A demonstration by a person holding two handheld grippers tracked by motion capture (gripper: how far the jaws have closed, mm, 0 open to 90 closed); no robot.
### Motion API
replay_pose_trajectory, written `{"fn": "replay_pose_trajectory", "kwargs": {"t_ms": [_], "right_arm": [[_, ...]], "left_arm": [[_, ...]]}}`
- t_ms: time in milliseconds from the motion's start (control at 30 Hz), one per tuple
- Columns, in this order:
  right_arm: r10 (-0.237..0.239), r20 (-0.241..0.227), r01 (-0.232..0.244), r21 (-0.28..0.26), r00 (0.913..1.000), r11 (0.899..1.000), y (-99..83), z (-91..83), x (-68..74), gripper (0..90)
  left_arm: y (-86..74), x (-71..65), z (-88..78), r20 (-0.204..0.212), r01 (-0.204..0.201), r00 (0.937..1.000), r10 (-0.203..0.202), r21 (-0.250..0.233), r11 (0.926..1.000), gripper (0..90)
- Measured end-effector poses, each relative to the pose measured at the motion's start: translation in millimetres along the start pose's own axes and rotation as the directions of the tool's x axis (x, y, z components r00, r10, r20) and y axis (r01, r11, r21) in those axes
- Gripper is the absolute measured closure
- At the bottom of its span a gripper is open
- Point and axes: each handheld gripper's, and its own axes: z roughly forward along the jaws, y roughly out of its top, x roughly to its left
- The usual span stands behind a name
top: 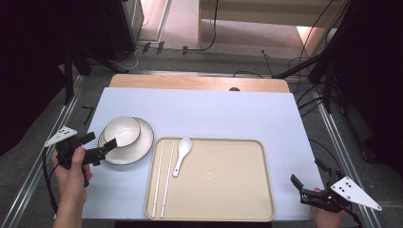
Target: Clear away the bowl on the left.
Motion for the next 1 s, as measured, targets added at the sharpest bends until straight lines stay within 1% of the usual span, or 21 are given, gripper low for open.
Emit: {"fn": "replay_pose_trajectory", "kwargs": {"t_ms": [200, 233, 267, 300, 333, 367, 400, 467, 500, 533, 633, 700, 733, 800, 833, 867, 933, 1000], "right_arm": [[-0.003, -0.004, 0.003, 0.005, 1.0000, 1.000, -0.2, 1.2, 1.5, 2.4], [0.000, -0.003, 0.000, 0.006, 1.0000, 1.000, -0.4, 1.1, 1.5, 2.5], [0.001, -0.003, -0.001, 0.005, 1.0000, 1.000, -0.7, 1.3, 1.4, 2.5], [0.002, -0.002, -0.002, 0.005, 1.0000, 1.000, -0.8, 1.6, 1.4, 2.5], [0.000, -0.003, 0.000, 0.006, 1.0000, 1.000, -0.8, 1.8, 1.6, 2.4], [-0.004, -0.003, 0.004, 0.007, 1.0000, 1.000, -0.7, 1.8, 1.9, 2.4], [-0.004, -0.002, 0.004, 0.006, 1.0000, 1.000, -0.5, 1.8, 2.1, 2.5], [-0.003, -0.001, 0.003, 0.005, 1.0000, 1.000, -0.5, 1.5, 1.8, 2.4], [-0.001, 0.000, 0.001, 0.006, 1.0000, 1.000, -0.5, 1.2, 1.7, 2.5], [0.000, 0.002, 0.000, 0.006, 1.0000, 1.000, -0.5, 1.0, 1.6, 2.5], [-0.002, 0.005, 0.002, 0.001, 1.0000, 1.000, -0.2, 0.5, 1.2, 2.5], [-0.002, 0.006, 0.002, 0.001, 1.0000, 1.000, -0.3, 0.8, 1.4, 2.5], [-0.002, 0.004, 0.002, 0.003, 1.0000, 1.000, -0.3, 0.9, 1.7, 2.4], [-0.002, 0.003, 0.002, 0.003, 1.0000, 1.000, 0.0, 1.2, 2.5, 2.4], [-0.003, 0.002, 0.003, 0.003, 1.0000, 1.000, -0.1, 1.2, 2.6, 2.5], [-0.004, 0.001, 0.004, 0.003, 1.0000, 1.000, -0.3, 1.2, 2.5, 2.5], [-0.004, 0.002, 0.004, 0.002, 1.0000, 1.000, -0.7, 1.0, 1.5, 2.4], [-0.001, 0.005, 0.001, -0.002, 1.0000, 1.000, -0.7, 0.7, 1.0, 2.5]], "left_arm": [[-1.7, 10.5, 6.7, -0.026, 0.028, 0.9993, -0.027, 0.029, 0.9992, 0.0], [-1.6, 12.1, 8.4, -0.029, 0.037, 0.9989, -0.036, 0.030, 0.9989, 0.0], [-1.4, 14.1, 10.2, -0.042, 0.046, 0.9981, -0.045, 0.034, 0.9984, 0.2], [-1.0, 15.6, 12.0, -0.061, 0.067, 0.9961, -0.065, 0.032, 0.9973, 1.1], [-0.3, 17.3, 14.0, -0.073, 0.085, 0.9938, -0.083, 0.030, 0.9959, 4.3], [0.4, 18.9, 16.2, -0.085, 0.100, 0.9917, -0.097, 0.042, 0.9941, 6.7], [1.3, 20.5, 18.7, -0.097, 0.115, 0.9893, -0.109, 0.056, 0.9919, 6.9], [3.1, 22.8, 23.3, -0.119, 0.141, 0.9842, -0.132, 0.071, 0.9875, 13.7], [3.6, 23.7, 24.6, -0.130, 0.147, 0.9820, -0.136, 0.078, 0.9860, 13.7], [4.3, 24.5, 25.8, -0.134, 0.159, 0.9799, -0.148, 0.079, 0.9841, 15.5], [6.2, 25.3, 29.3, -0.131, 0.184, 0.9762, -0.173, 0.083, 0.9794, 25.3], [7.7, 26.3, 33.8, -0.141, 0.190, 0.9744, -0.175, 0.104, 0.9762, 31.0], [8.5, 27.2, 36.3, -0.141, 0.199, 0.9731, -0.182, 0.113, 0.9735, 33.7], [10.1, 29.4, 40.3, -0.166, 0.218, 0.9665, -0.196, 0.132, 0.9670, 37.1], [10.9, 30.3, 42.2, -0.176, 0.228, 0.9634, -0.202, 0.143, 0.9630, 40.6], [11.4, 31.3, 43.9, -0.178, 0.235, 0.9618, -0.208, 0.148, 0.9607, 42.6], [12.5, 32.0, 46.8, -0.199, 0.239, 0.9583, -0.205, 0.165, 0.9568, 47.3], [13.0, 32.2, 49.9, -0.217, 0.249, 0.9535, -0.210, 0.175, 0.9524, 51.5]]}}
